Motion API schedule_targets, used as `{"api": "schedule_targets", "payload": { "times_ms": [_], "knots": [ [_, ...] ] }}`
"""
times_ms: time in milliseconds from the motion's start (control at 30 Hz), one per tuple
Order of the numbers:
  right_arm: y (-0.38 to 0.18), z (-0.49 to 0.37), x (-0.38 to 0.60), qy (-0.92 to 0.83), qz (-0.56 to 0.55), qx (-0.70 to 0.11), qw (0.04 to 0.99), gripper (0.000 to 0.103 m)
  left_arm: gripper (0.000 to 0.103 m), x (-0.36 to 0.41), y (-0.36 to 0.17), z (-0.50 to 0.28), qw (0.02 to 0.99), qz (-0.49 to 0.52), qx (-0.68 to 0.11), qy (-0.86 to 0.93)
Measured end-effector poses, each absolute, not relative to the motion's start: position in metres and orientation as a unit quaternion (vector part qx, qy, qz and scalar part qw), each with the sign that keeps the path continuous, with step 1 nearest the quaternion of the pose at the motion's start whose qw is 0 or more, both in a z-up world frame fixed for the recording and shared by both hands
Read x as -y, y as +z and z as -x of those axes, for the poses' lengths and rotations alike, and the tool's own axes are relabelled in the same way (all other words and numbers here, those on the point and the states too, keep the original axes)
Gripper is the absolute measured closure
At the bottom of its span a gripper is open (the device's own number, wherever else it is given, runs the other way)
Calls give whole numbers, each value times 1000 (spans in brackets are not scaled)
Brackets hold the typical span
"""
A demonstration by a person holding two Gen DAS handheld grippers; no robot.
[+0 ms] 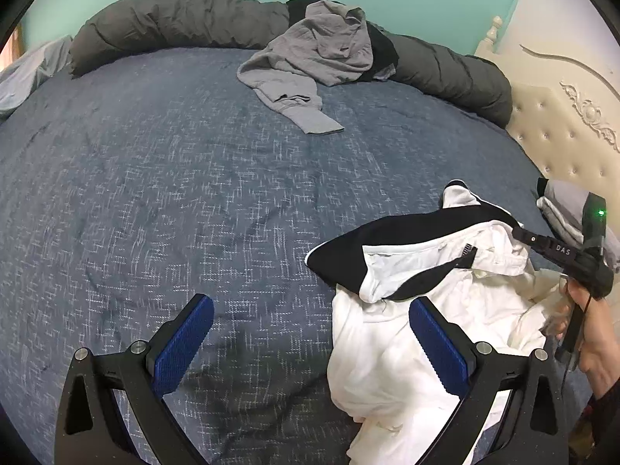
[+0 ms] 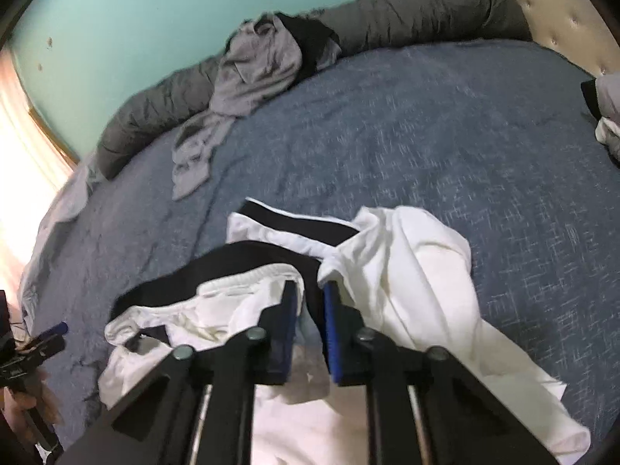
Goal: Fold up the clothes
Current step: 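Hold the white shirt with the right tool and smooth it across the bed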
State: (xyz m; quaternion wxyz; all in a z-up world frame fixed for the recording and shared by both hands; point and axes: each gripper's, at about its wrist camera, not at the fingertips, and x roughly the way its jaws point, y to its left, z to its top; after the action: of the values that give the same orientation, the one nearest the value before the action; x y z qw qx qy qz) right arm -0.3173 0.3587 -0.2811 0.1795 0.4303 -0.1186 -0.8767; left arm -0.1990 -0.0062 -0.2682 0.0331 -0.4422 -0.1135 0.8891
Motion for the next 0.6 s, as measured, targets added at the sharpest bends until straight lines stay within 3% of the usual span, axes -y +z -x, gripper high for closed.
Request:
{"api": "schedule_targets", "payload": {
  "times_ms": [333,600],
  "knots": [
    [-291,268,-384,-870,-394,261,138,94,0,6,-270,194,36,444,112,888],
    [-292,264,-378,-884,-388,222,135,94,0,1,-277,199,35,454,99,885]
  ]
}}
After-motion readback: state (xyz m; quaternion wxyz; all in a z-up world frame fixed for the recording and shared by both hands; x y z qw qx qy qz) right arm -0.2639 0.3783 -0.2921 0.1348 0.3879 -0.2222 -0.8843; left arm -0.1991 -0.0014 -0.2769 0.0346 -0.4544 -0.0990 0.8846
